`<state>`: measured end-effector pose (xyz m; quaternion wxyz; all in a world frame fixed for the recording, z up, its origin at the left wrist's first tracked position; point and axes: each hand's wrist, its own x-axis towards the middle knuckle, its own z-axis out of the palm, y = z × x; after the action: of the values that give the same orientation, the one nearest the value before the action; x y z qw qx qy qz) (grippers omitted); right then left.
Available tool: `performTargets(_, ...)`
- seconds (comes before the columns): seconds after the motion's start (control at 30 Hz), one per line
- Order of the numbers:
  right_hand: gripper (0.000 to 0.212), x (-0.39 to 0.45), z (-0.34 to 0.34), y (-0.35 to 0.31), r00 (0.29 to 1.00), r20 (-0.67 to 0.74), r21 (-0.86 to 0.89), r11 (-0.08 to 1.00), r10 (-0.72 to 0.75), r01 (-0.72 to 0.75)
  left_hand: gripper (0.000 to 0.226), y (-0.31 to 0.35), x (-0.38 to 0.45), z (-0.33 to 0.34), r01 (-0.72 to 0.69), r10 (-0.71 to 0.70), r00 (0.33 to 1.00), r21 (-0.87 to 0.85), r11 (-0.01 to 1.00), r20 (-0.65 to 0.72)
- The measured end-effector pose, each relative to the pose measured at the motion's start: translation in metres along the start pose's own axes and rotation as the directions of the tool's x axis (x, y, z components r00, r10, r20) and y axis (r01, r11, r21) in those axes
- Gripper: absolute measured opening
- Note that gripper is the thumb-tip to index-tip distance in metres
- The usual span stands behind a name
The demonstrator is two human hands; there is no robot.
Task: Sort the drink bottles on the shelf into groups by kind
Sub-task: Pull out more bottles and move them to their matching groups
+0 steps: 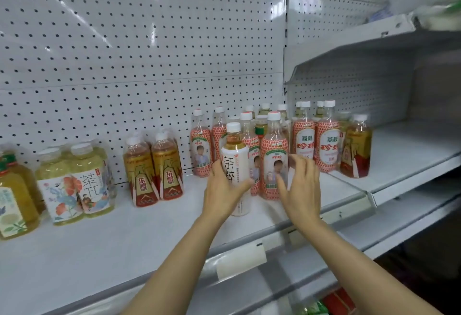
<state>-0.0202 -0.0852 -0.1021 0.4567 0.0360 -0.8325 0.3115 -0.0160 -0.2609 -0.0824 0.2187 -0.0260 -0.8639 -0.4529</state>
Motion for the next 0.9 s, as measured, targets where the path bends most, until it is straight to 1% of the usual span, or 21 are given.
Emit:
performTargets(0.07, 0.061, 0.007, 0.002, 0.013, 0.999, 0.039, 0.036, 0.999, 0.03, -0.032, 0.074, 0.003, 0.001, 0.008, 0.036, -0.036, 0.999, 0.017, 0.999, -0.036)
performTargets(0.13, 0.069, 0.016, 0.006, 0.023, 0.992, 0.106, 0.083, 0.994, 0.066, -0.075, 0.07, 0.007, 0.001, 0.013, 0.05, -0.048, 0.996, 0.032, 0.998, -0.07)
performTargets(0.3, 0.088, 0.027, 0.016, 0.036, 0.954, 0.278, 0.215, 0.96, 0.116, -0.179, 0.076, 0.015, -0.004, 0.016, 0.066, -0.055, 0.986, 0.07, 0.995, -0.157)
performTargets(0.37, 0.092, 0.027, 0.019, 0.039, 0.934, 0.34, 0.267, 0.94, 0.113, -0.211, 0.076, 0.017, -0.006, 0.018, 0.078, -0.058, 0.979, 0.099, 0.992, -0.195)
performTargets(0.53, 0.093, 0.034, 0.026, 0.041, 0.896, 0.438, 0.382, 0.889, 0.065, -0.251, 0.078, 0.023, -0.011, 0.025, 0.106, -0.064, 0.954, 0.129, 0.986, -0.293)
performTargets(0.63, 0.074, 0.038, 0.03, 0.042, 0.864, 0.501, 0.4, 0.873, 0.046, -0.279, 0.076, 0.027, -0.018, 0.027, 0.131, -0.086, 0.94, 0.116, 0.985, -0.332)
performTargets(0.7, 0.066, 0.04, 0.03, 0.042, 0.858, 0.512, 0.389, 0.881, 0.035, -0.268, 0.074, 0.031, -0.024, 0.026, 0.14, -0.1, 0.93, 0.091, 0.986, -0.354)
performTargets(0.77, 0.066, 0.043, 0.03, 0.045, 0.848, 0.53, 0.389, 0.887, 0.006, -0.248, 0.073, 0.037, -0.03, 0.025, 0.127, -0.094, 0.927, 0.067, 0.99, -0.363)
performTargets(0.87, 0.072, 0.048, 0.027, 0.051, 0.81, 0.587, 0.41, 0.861, 0.003, -0.3, 0.068, 0.055, -0.036, 0.024, 0.074, -0.056, 0.936, 0.039, 0.996, -0.347)
performTargets(0.9, 0.074, 0.049, 0.024, 0.053, 0.811, 0.585, 0.423, 0.853, 0.001, -0.306, 0.066, 0.063, -0.036, 0.024, 0.052, -0.037, 0.941, 0.036, 0.998, -0.336)
